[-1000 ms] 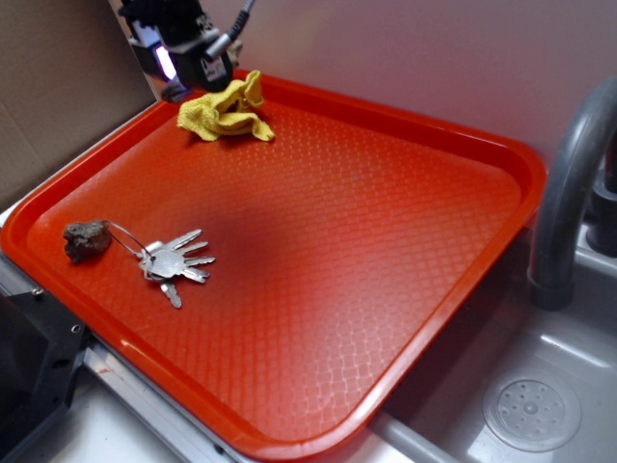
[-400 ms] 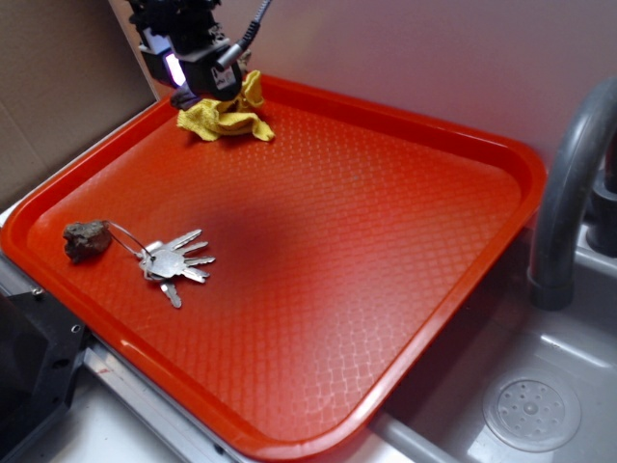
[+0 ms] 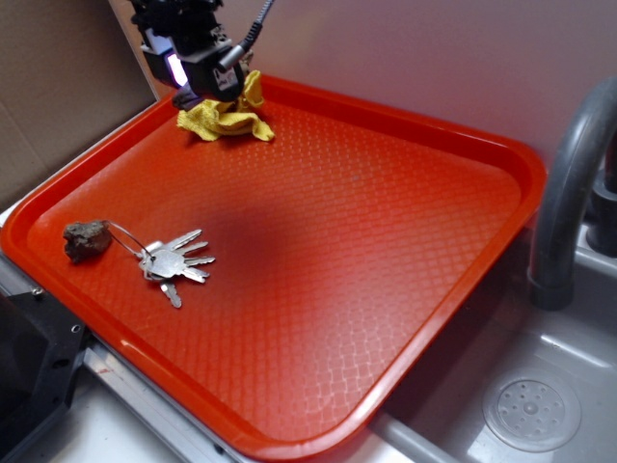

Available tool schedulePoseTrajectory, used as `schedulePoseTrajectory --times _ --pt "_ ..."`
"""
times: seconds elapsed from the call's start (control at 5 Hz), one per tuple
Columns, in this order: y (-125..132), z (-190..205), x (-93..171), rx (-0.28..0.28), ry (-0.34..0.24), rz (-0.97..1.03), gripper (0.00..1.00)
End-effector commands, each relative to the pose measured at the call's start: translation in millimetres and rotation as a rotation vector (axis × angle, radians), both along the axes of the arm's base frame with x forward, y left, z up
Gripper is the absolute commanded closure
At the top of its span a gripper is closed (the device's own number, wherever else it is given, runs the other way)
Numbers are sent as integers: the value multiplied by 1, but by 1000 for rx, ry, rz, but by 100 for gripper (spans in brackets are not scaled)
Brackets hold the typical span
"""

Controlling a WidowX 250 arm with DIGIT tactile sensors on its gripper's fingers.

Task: Grab the wood chip.

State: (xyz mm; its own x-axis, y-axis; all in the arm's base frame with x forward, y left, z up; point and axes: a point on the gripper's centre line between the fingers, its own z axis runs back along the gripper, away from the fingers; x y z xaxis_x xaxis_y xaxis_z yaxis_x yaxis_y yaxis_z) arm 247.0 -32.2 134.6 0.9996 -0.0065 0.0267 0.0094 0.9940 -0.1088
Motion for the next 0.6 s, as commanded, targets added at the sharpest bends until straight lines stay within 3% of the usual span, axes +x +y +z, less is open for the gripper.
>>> schedulePoseTrajectory --times 0.0,0.4 --pt "3 19 4 -31 -67 1 100" --pt "1 17 7 -21 -58 1 100"
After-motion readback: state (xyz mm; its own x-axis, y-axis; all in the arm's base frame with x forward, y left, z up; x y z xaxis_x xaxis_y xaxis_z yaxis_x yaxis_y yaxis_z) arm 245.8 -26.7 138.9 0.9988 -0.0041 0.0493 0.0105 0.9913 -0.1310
